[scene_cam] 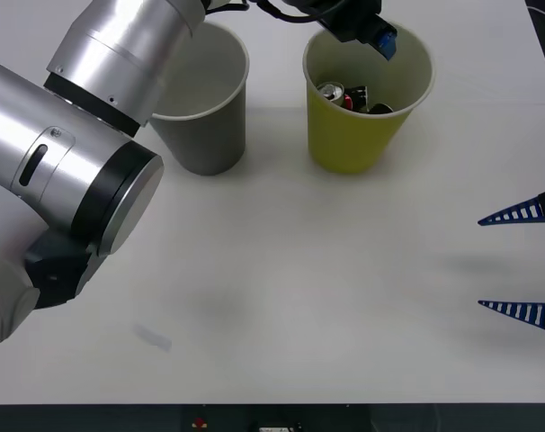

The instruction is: Put the can into the green bin and the plastic bottle into the gray bin

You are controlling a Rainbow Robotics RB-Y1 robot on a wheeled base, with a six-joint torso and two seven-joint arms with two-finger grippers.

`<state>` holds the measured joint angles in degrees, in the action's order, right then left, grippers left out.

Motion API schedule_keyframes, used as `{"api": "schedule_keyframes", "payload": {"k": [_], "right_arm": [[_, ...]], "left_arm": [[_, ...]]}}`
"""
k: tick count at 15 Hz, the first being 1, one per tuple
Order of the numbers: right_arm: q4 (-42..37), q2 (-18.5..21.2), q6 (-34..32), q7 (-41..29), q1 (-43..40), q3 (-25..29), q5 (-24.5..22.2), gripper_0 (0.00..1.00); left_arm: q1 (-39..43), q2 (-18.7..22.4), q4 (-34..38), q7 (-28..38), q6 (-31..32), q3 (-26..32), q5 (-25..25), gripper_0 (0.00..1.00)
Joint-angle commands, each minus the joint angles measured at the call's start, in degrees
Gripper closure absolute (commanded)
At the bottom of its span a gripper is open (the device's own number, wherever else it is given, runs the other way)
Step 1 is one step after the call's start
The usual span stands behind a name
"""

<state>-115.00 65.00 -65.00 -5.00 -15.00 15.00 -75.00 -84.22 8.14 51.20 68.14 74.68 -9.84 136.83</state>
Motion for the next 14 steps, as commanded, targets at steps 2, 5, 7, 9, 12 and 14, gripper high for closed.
{"api": "schedule_keyframes", "payload": {"k": [2, 5, 7, 9, 12, 14], "right_arm": [[0.0, 0.0, 0.0, 0.0, 0.0, 0.0, 0.0, 0.00], [0.0, 0.0, 0.0, 0.0, 0.0, 0.0, 0.0, 0.00], [0.0, 0.0, 0.0, 0.0, 0.0, 0.0, 0.0, 0.00], [0.0, 0.0, 0.0, 0.0, 0.0, 0.0, 0.0, 0.00], [0.0, 0.0, 0.0, 0.0, 0.0, 0.0, 0.0, 0.00], [0.0, 0.0, 0.0, 0.0, 0.0, 0.0, 0.0, 0.00]], "left_arm": [[0.0, 5.7, 0.0, -5.5, 5.1, 5.1, -4.6, 0.00], [1.1, 9.5, 0.4, -10.4, 10.0, 9.5, -8.2, 0.00], [4.5, 13.1, 3.7, -13.9, 11.5, 9.9, -12.7, 0.00], [8.5, 16.0, 8.5, -17.2, 15.1, 12.5, -15.4, 0.00], [14.9, 20.4, 17.6, -18.7, 15.3, 15.0, -19.8, 0.00], [19.6, 22.8, 23.7, -18.8, 15.3, 15.2, -23.4, 0.00]]}}
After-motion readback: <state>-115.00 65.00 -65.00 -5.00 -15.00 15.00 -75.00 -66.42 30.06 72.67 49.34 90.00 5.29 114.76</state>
